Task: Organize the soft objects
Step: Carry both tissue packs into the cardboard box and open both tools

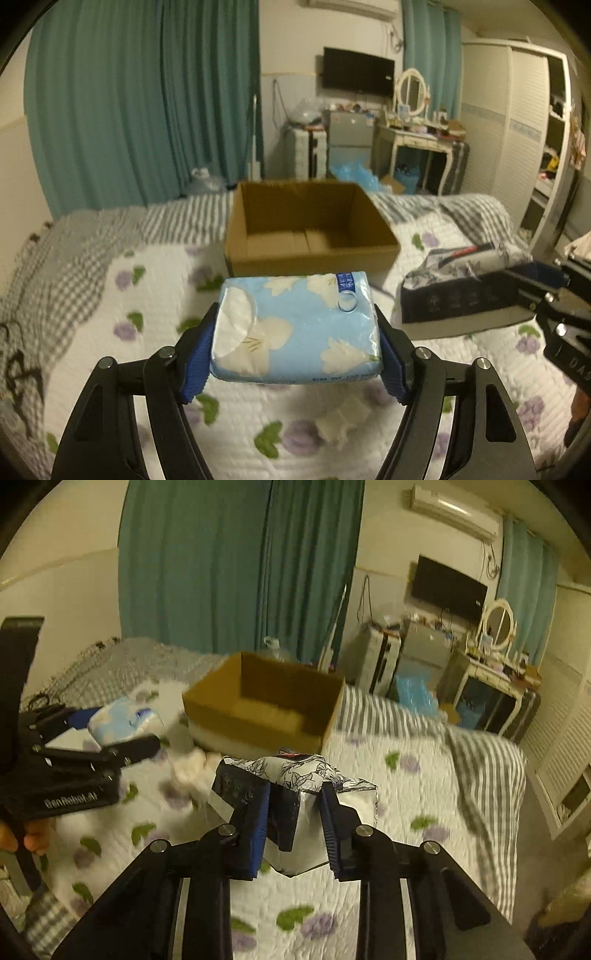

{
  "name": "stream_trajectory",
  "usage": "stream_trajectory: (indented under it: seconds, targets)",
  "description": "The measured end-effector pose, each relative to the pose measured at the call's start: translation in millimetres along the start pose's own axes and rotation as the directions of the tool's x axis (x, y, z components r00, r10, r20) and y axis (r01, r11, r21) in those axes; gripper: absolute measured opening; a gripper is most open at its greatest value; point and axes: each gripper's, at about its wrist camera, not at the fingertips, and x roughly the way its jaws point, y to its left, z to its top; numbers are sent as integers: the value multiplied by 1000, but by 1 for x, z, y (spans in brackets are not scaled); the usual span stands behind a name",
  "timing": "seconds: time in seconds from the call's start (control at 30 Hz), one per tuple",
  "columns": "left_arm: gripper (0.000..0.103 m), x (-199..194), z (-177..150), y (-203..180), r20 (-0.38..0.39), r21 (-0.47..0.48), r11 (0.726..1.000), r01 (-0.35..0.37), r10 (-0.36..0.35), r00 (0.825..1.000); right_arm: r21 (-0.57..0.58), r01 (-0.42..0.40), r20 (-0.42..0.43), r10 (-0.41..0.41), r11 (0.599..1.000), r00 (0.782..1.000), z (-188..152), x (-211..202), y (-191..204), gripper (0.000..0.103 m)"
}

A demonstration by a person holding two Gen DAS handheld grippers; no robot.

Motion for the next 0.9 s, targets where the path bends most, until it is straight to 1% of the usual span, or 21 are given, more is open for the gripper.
stream_trajectory:
  seconds: [0.13,0.23,0.33,0.43,0.5,0.6,0.7,0.73,0.83,0.9]
  targets:
    - [73,-2,26,3,49,17,999,-35,34,998,-8,-13,61,14,1000,998,40,3,-4,26]
    - [73,5,42,7,60,26,999,-42,40,997,-27,-11,85,13,1000,996,66,16,-8,26]
    - [73,21,59,12,60,29,998,-47,45,997,-30,-6,103,9,1000,995,94,39,-10,26]
    - [73,43,74,15,58,36,998,-56,54,997,-21,-26,101,28,999,995,114,65,-13,26]
    - [73,63,84,20,51,37,997,-62,60,997,-27,-19,92,21,999,996,126,90,-14,26]
    - [73,98,95,25,26,34,997,-75,74,997,-26,-26,65,28,999,998,136,122,-15,26]
    - [73,132,99,27,9,49,996,-71,70,997,-1,-41,39,41,999,998,140,157,-20,26]
    - [73,138,100,26,5,56,996,-71,71,997,-1,-45,24,45,999,999,141,171,-20,26]
    - [74,159,100,22,-5,83,995,-59,60,998,-8,-46,1,46,999,999,138,195,-20,26]
    - [77,168,98,21,1,99,994,-50,50,999,3,-63,-10,63,998,998,136,205,-21,30]
